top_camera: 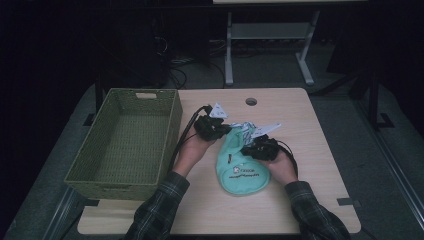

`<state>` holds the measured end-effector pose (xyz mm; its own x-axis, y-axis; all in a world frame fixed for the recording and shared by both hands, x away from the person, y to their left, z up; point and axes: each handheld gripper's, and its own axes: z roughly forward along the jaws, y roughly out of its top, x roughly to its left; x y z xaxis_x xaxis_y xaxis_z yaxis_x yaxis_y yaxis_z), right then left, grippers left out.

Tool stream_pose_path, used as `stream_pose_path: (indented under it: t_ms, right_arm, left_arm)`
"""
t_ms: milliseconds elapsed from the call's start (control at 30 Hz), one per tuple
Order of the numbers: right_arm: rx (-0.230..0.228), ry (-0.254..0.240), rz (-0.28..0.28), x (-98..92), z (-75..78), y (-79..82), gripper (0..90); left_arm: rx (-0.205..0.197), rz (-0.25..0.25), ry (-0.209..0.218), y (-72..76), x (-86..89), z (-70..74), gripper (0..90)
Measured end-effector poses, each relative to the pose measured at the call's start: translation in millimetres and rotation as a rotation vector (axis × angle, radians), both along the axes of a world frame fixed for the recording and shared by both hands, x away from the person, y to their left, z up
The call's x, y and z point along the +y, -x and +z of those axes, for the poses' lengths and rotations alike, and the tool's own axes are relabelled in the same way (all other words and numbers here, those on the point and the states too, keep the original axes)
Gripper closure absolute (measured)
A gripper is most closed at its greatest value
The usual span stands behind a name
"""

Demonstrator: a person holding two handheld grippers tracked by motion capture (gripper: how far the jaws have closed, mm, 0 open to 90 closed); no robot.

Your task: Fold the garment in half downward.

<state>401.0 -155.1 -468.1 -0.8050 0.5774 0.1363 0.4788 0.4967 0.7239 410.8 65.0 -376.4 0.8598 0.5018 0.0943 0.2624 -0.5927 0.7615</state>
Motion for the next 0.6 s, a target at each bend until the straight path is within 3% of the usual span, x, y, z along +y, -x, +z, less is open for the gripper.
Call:
stream_pose_path:
  t_ms: [133,333,600]
  right_arm:
    - [0.015,0.009,-0.019,1.2,-5.8,-2.1,90.0]
    - [-0.017,0.051,-0.061,-1.5,-4.5,-8.2,90.0]
    - [-0.023,0.042,-0.104,-6.4,-5.8,-15.3,90.0]
  left_arm:
    - [-0.007,-0.007,0.004,3.0,2.5,0.9,86.8]
    - [-0.018,-0.016,-0.015,13.7,7.7,3.8,86.8]
    - [-0.015,-0.047,-0.025,22.3,4.4,-3.0,86.8]
